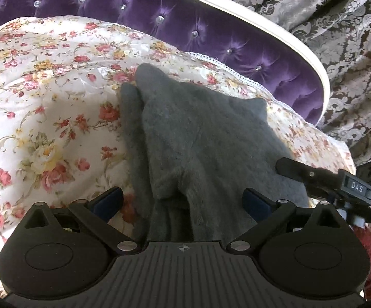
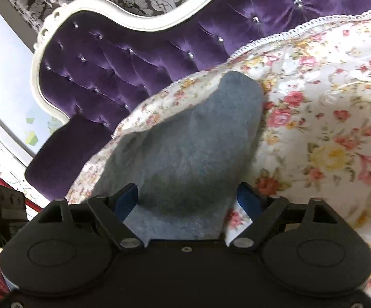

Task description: Fold small clothes

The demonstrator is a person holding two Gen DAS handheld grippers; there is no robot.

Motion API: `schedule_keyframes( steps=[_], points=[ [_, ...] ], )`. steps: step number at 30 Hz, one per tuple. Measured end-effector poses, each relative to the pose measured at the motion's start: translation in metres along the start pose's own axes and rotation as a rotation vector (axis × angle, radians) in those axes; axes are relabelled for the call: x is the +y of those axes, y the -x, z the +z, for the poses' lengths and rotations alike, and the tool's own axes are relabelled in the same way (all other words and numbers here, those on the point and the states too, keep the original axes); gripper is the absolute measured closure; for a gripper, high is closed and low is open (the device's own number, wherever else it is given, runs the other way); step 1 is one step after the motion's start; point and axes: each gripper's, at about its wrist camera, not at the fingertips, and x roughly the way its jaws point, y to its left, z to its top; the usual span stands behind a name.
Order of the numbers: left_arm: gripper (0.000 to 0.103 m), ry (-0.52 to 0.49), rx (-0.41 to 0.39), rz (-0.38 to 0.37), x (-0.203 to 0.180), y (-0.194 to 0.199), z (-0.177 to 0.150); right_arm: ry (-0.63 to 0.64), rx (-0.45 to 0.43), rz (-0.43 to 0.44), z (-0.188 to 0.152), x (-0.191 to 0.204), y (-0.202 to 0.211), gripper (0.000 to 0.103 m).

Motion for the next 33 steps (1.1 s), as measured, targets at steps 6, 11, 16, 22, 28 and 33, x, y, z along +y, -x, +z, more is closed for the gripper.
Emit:
schedule_keyframes(
  steps=[6,11,16,22,28,33],
  points=[
    [0.001,-0.016,0.025,-0.041,-0.003,-0.008,0.007,-0.053,-0.023,0.055,0.002,-0.004,-0.01,0.011],
    [0.033,0.056,0.026,-0.092,0.005,-0.006,0.008,-0.046,-0.014,0.066,0.002,-0.002,-0.01,0.01],
    [0.071,0.17,0.04,-0.187,0.023,-0.003,0.003,-0.032,0.002,0.048,-0.004,-0.002,-0.003,0.05],
    [0.072,0.173,0.058,-0.248,0.004,0.014,-0.002,-0.03,0.021,-0.024,-0.002,0.017,0.016,0.059],
    [0.072,0.12,0.111,-0.299,-0.031,0.043,-0.037,-0.032,0.052,-0.066,-0.025,0.039,0.065,0.059],
    [0.072,0.058,0.157,-0.315,-0.061,0.071,-0.084,-0.038,0.076,-0.105,-0.066,0.053,0.11,0.059]
  ],
)
